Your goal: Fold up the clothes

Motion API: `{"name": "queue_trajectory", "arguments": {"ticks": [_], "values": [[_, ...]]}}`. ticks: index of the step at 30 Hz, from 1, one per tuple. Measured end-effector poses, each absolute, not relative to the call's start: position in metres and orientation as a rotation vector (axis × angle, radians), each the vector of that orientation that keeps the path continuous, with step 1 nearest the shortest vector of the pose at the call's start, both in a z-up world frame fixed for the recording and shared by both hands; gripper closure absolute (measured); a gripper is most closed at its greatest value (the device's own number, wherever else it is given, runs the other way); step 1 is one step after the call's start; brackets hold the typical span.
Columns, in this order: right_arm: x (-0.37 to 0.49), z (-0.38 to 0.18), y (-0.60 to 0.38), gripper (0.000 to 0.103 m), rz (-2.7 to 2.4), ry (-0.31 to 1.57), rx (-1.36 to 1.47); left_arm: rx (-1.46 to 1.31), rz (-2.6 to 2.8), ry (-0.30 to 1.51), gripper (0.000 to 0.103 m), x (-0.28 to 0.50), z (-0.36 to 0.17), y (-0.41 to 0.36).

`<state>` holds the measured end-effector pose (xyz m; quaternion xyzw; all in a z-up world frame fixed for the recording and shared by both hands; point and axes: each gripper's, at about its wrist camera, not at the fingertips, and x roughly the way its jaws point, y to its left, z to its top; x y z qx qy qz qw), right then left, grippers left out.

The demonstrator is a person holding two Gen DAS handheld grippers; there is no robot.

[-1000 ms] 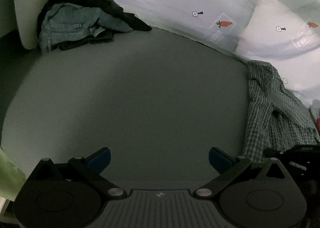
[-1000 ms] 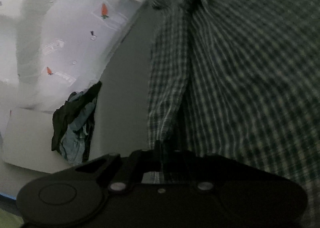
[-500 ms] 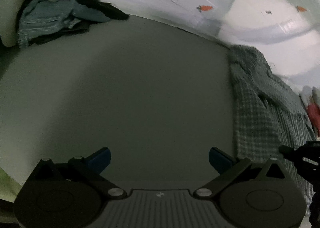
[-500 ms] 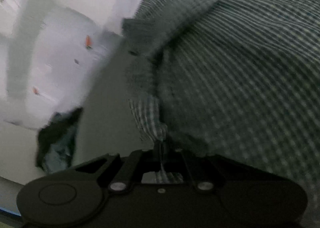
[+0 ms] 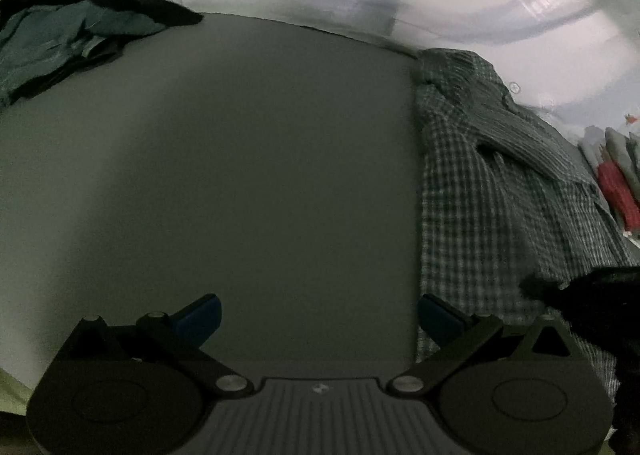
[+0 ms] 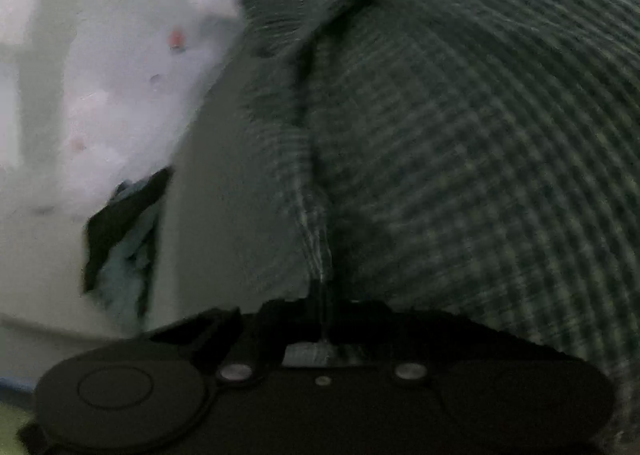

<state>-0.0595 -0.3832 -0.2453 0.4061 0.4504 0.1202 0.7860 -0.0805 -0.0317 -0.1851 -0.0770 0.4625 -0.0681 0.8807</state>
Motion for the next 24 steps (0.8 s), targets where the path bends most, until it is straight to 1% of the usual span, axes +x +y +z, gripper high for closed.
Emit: {"name": "queue_trajectory", "arguments": {"ticks": [2, 4, 8, 9, 11, 14, 20, 22, 24], "values": [[-0.064, -0.23, -0.386, 0.101, 0.282, 0.94, 0.818, -0.13, -0.163, 0.962, 0.0, -0.082, -0.183, -0.041], [-0.064, -0.225, -0.391, 0.101, 0.271, 0.957, 0.734, -0.122, -0.172, 0.966, 0.0, -0.083, -0.184, -0.051], [-0.053, -0.241, -0.398, 0.1, 0.237, 1.071, 0.654, -0.115, -0.177, 0.988, 0.0, -0.081, -0.188, -0.072], [-0.051, -0.241, -0.399, 0.098, 0.247, 1.085, 0.639, -0.11, -0.171, 0.989, 0.0, -0.082, -0.188, -0.077], [-0.048, -0.236, -0.405, 0.083, 0.254, 1.084, 0.608, -0.104, -0.153, 0.986, 0.0, -0.082, -0.187, -0.085], [-0.042, -0.223, -0.426, 0.073, 0.24, 1.022, 0.609, -0.118, -0.11, 0.978, 0.0, -0.079, -0.186, -0.093], [-0.016, -0.217, -0.493, 0.069, 0.125, 0.947, 0.671, -0.19, 0.01, 0.954, 0.0, -0.066, -0.183, -0.107], [-0.003, -0.218, -0.515, 0.064, 0.086, 0.928, 0.7, -0.206, 0.045, 0.947, 0.0, -0.059, -0.182, -0.112], [0.009, -0.22, -0.538, 0.061, 0.048, 0.9, 0.738, -0.211, 0.069, 0.94, 0.0, -0.049, -0.183, -0.116]]}}
